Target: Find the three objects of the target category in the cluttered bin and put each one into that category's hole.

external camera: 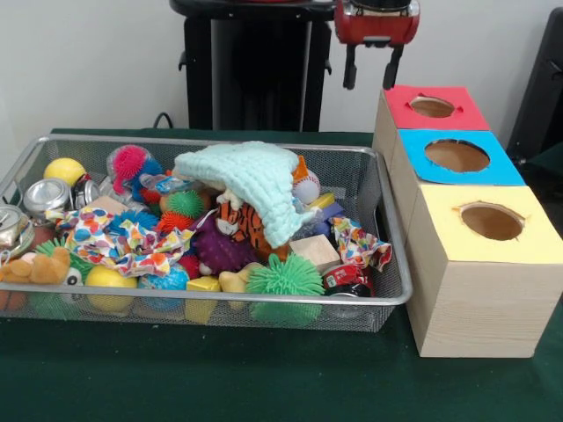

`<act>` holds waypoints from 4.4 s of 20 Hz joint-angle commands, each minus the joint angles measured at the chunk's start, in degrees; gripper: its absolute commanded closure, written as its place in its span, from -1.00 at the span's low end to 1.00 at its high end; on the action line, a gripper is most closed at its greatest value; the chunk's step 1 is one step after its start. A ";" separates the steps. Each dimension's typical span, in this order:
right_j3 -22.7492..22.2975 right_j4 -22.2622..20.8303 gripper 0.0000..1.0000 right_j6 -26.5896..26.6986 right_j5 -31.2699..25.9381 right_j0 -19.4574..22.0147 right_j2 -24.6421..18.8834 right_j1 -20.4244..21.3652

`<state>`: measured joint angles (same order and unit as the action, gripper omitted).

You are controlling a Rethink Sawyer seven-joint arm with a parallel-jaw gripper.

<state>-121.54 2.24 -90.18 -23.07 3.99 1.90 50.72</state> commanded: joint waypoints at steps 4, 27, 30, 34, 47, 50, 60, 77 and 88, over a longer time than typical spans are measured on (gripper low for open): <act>9.91 6.17 -1.00 -16.32 -0.94 1.93 5.05 -6.30; 23.51 15.04 -1.00 -13.29 9.55 5.78 3.19 -23.62; 24.57 16.05 -1.00 -13.55 11.54 6.35 2.85 -24.90; 23.44 16.94 -1.00 -14.01 13.09 6.70 2.69 -23.76; 26.18 17.12 -1.00 -12.18 5.43 3.95 7.27 -21.32; 27.14 16.65 -1.00 -12.74 4.38 1.68 9.99 -23.00; 27.57 17.73 -1.00 -14.32 -1.24 -1.98 14.37 -24.29; 28.59 15.05 -1.00 -13.41 -7.54 -6.24 23.93 -23.50; 23.23 17.88 -1.00 -13.09 12.00 2.40 11.18 -24.49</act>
<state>-94.43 17.66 -90.20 -16.67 2.45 24.12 28.33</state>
